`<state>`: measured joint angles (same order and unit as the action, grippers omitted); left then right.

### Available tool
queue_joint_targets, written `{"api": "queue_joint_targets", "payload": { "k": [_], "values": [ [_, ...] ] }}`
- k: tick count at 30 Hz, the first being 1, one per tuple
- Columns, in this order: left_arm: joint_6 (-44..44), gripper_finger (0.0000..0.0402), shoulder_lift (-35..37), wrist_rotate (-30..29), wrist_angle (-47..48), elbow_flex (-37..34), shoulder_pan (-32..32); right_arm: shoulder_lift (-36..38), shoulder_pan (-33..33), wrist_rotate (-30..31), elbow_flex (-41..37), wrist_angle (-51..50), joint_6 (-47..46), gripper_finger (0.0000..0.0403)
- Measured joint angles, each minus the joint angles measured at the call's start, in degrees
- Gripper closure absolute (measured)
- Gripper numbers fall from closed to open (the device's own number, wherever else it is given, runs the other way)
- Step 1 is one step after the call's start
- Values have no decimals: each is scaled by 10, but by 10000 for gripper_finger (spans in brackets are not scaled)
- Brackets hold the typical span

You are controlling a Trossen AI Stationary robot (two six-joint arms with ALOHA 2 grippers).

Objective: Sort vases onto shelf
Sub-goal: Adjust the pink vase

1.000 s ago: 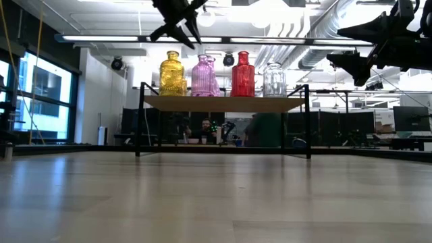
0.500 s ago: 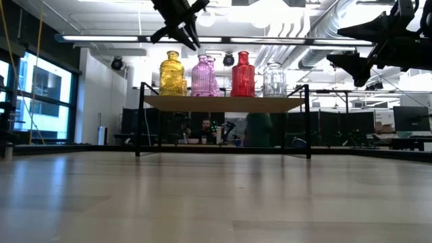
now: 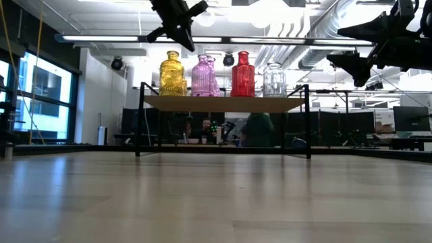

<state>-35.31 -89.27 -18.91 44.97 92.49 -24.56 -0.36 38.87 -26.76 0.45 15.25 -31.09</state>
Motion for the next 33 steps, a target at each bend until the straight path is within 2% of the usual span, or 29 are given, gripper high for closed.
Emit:
{"api": "queue_joint_targets", "payload": {
  "k": [10, 14, 33],
  "values": [
    [0, 401, -8, -9, -2, 0, -3, 0, 0, 0, 0, 0, 0, 100],
    [0, 401, -23, 13, -7, 0, -5, 0, 0, 0, 0, 0, 0, 100],
    [26, 401, -38, 20, -17, 0, -5, 0, 0, 0, 0, 0, -15, 100]
  ]
}}
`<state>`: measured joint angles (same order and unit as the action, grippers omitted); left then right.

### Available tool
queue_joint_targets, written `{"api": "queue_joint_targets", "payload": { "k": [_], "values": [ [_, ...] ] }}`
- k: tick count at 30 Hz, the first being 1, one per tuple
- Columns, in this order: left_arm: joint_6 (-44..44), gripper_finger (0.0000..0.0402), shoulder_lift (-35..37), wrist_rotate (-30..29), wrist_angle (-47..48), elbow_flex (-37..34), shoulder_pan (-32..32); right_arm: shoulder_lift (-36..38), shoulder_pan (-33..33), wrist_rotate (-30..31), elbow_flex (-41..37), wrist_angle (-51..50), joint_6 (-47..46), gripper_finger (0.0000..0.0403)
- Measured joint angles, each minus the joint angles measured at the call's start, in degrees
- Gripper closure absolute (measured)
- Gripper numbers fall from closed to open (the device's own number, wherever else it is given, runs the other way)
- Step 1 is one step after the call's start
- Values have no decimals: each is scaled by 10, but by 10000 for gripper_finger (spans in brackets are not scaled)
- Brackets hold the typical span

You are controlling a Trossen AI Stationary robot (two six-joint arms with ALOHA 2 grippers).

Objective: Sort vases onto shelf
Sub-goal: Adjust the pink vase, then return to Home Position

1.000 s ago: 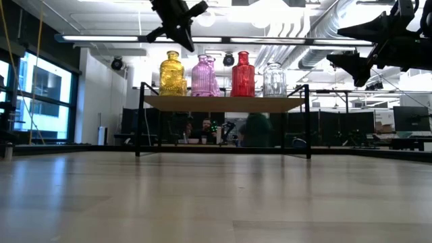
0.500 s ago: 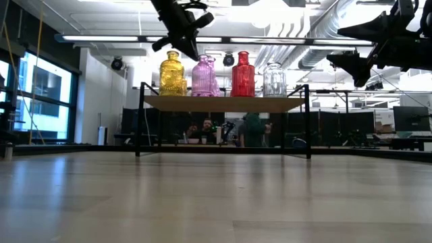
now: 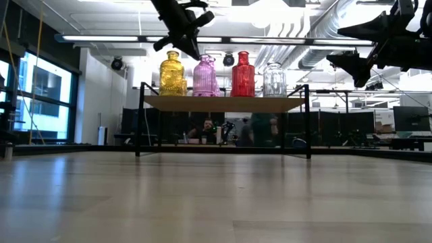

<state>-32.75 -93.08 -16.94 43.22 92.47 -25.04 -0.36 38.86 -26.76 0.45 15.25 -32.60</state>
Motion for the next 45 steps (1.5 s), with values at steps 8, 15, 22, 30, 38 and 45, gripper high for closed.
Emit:
{"api": "queue_joint_targets", "payload": {
  "k": [8, 15, 22, 30, 38, 45],
  "values": [
    [5, 401, 0, 17, -5, 0, 4, 0, 0, 0, 0, 0, 0, 100],
    [24, 401, 2, 19, -4, 0, 8, 0, 0, 0, 0, 0, -3, 100],
    [30, 401, 41, 12, 7, 0, 8, 0, 0, 0, 0, -1, -4, 100],
    [119, 401, 120, 6, 8, 0, 43, 0, 1, 0, 0, -22, 2, 100],
    [146, 401, 234, -192, 15, -87, 165, 0, 1, -3, 0, -22, 32, 100],
    [114, 401, 339, -270, -99, -285, 241, 0, 2, -3, 0, -59, 45, 100]
  ]
}}
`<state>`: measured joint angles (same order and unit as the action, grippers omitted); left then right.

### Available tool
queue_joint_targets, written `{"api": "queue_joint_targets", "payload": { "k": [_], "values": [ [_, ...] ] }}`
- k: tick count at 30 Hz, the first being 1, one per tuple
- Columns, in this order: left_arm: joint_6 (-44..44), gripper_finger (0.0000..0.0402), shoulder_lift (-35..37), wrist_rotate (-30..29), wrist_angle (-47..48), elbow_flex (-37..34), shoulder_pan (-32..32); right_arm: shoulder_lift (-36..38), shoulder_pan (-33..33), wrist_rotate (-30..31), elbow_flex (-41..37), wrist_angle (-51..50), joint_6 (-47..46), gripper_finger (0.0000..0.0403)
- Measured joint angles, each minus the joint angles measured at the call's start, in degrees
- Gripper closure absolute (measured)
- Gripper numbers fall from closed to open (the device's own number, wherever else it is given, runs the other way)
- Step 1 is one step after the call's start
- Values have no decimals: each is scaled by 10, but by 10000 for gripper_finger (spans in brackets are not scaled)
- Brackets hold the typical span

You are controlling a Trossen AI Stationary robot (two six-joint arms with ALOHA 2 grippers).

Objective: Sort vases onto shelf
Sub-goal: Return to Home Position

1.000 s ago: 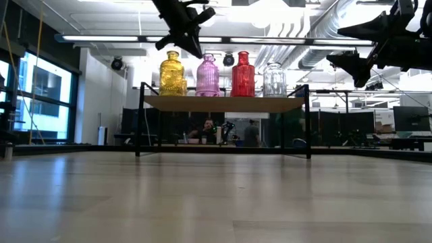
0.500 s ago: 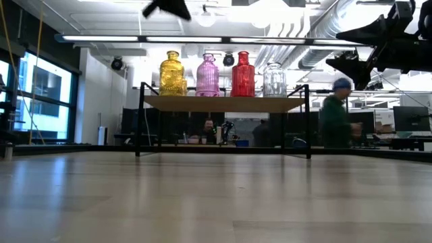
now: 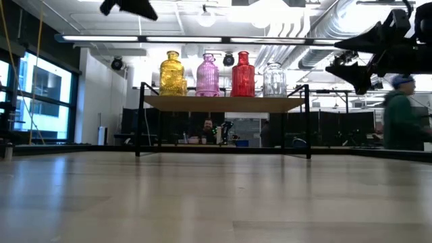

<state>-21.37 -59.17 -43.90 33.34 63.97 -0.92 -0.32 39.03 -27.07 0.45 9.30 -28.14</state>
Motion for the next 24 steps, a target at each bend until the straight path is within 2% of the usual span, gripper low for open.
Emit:
{"api": "queue_joint_targets", "payload": {
  "k": [5, 12, 20, 24],
  "values": [
    [70, 401, 63, 30, -132, -142, 26, 0, 0, 1, 0, -13, 17, 100],
    [65, 401, 148, 64, -272, -309, 29, 0, 0, 3, 0, -30, 27, 100],
    [125, 401, 235, 213, -491, -493, 29, 0, 0, 3, 0, -12, 31, 100],
    [126, 401, 260, 251, -612, -575, 29, 0, 0, 3, 0, -8, 31, 100]
  ]
}}
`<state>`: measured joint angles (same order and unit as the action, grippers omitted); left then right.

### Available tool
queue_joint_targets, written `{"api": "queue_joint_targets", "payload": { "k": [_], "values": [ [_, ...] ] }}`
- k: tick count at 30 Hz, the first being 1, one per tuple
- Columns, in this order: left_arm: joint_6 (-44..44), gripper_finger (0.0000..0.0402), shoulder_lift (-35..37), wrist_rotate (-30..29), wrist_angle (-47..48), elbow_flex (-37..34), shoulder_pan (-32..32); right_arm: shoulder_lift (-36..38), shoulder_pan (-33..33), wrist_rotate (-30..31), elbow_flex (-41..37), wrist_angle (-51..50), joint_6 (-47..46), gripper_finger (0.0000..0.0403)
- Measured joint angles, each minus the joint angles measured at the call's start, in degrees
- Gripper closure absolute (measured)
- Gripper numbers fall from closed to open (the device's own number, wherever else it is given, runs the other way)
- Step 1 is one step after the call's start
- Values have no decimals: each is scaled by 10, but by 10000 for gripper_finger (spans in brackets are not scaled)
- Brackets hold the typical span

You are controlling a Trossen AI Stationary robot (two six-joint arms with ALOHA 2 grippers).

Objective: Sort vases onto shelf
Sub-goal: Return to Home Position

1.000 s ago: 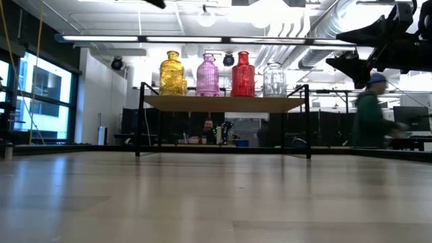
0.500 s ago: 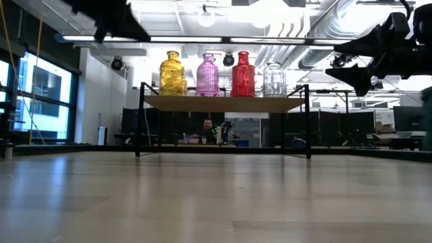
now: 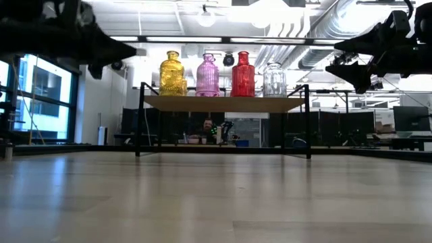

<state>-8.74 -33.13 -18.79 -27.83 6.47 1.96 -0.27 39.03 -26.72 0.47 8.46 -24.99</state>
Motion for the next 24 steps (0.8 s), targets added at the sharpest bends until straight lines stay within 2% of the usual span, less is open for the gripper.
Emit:
{"api": "queue_joint_targets", "payload": {
  "k": [3, 6, 9, 14, 24],
  "values": [
    [0, 401, 15, 14, -34, -37, 0, 0, 0, 0, 0, 4, 0, 100],
    [0, 401, 22, 23, -18, -59, 0, 0, 0, 0, 0, 1, 7, 100],
    [6, 401, 22, 34, 23, -58, 0, 0, 0, 1, 0, -8, 19, 100],
    [15, 401, 22, 34, 36, -58, 0, 0, 0, 1, 0, -44, 60, 100],
    [-16, 401, 22, 33, 77, -58, 0, 0, 0, 0, 0, -43, 56, 100]
  ]
}}
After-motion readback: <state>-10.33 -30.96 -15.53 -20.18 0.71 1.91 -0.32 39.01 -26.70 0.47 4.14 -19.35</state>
